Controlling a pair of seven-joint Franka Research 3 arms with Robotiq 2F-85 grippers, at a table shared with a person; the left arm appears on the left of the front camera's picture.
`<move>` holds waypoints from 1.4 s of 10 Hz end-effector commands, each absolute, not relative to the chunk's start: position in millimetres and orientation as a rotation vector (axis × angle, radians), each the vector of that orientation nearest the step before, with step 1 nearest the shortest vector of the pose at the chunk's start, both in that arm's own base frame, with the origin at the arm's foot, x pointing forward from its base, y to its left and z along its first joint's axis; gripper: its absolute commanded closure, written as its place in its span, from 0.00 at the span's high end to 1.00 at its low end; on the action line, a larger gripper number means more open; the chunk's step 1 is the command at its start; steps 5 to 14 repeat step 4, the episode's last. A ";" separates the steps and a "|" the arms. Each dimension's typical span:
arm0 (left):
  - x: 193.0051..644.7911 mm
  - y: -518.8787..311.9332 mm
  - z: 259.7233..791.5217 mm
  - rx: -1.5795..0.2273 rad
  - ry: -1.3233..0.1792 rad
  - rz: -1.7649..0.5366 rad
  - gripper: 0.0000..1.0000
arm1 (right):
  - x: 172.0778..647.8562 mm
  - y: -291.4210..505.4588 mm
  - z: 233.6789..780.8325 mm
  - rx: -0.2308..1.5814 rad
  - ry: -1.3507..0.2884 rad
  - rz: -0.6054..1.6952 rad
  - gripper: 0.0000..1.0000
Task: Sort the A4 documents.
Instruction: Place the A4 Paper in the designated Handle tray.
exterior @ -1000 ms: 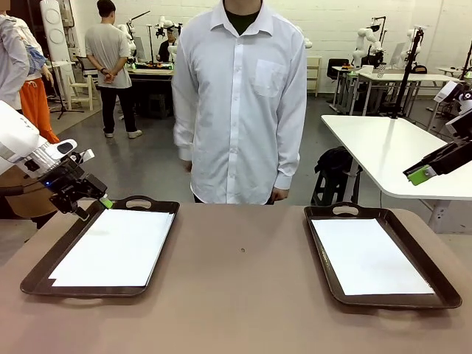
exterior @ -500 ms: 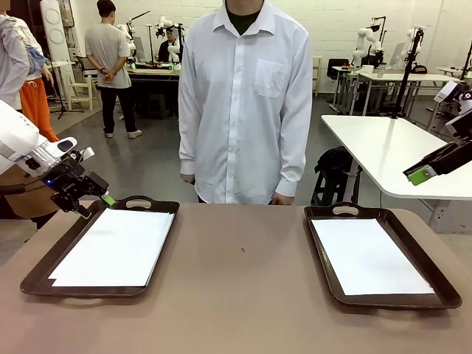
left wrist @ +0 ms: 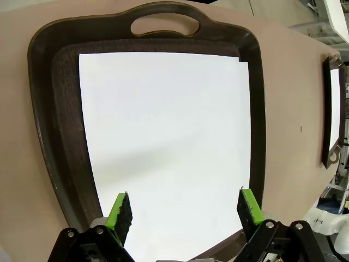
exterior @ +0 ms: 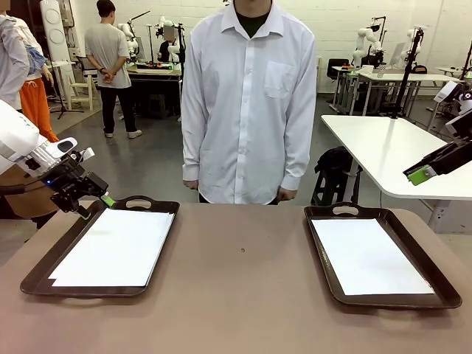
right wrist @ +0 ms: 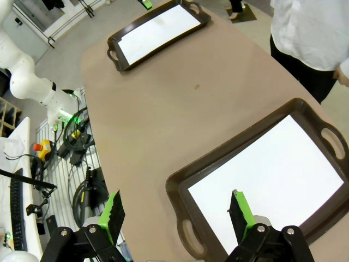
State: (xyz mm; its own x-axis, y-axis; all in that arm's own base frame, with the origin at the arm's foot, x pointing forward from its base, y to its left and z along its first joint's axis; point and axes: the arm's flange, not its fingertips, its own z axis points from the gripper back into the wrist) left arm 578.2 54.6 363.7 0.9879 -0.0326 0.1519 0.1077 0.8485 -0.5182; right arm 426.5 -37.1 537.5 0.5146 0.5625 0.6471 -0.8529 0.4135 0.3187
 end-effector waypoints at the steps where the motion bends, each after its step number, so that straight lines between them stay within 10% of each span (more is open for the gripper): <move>1: 578.1 55.9 363.5 -0.537 -0.140 -0.092 1.00 | 425.7 -36.3 537.2 0.686 -0.489 0.944 1.00; 14: 578.1 55.9 363.5 -0.537 -0.140 -0.092 1.00 | 425.7 -36.3 537.2 0.686 -0.489 0.944 1.00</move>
